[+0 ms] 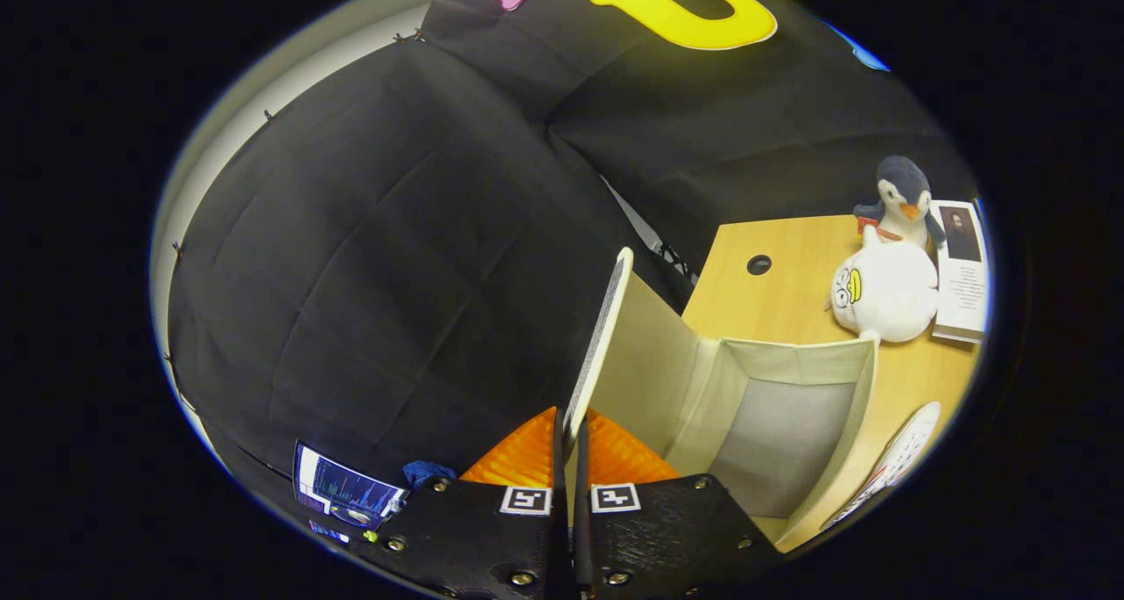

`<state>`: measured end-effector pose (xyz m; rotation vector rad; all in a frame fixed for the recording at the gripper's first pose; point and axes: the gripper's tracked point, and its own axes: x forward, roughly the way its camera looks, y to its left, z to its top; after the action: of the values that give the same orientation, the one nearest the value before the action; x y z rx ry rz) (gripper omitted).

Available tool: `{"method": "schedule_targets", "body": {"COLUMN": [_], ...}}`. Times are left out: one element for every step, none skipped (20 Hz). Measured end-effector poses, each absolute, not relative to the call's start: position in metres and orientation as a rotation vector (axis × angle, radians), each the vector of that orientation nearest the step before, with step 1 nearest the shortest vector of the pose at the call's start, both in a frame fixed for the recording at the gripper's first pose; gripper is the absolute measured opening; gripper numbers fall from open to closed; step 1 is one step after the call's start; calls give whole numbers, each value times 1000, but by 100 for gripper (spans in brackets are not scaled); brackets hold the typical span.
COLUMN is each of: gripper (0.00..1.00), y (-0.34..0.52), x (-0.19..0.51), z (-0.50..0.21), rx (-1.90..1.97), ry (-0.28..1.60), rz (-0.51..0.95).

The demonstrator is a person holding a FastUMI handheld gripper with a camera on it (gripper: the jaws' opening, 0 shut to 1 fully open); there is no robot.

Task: Open the storage box then place both shoes into the box .Put the left shoe in first, then the right shoe, with the right side of both shoes facing outward in a uniform manner.

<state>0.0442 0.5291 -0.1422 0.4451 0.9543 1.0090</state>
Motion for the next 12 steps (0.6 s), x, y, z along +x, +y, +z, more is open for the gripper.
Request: {"method": "schedule_targets", "body": {"gripper": [2, 3, 4, 7, 9, 12, 17, 35, 56, 76, 97, 96], "y": [540, 548, 556, 568, 575, 577, 584, 588, 589, 593, 591, 589], "x": [40, 37, 37, 35, 36, 37, 37, 38, 37, 39, 40, 41], "z": [-143, -143, -144, -147, -148, -149, -152, -155, -155, -158, -157, -157], "rx": [443, 431, 419, 398, 381, 360, 329, 305, 288, 273, 269, 271], "ry": [959, 953, 945, 937, 931, 927, 919, 914, 911, 907, 904, 901], "rz": [1012, 1014, 1020, 1028, 1033, 1034, 1034, 1038, 1039, 1030, 1026, 1025]}}
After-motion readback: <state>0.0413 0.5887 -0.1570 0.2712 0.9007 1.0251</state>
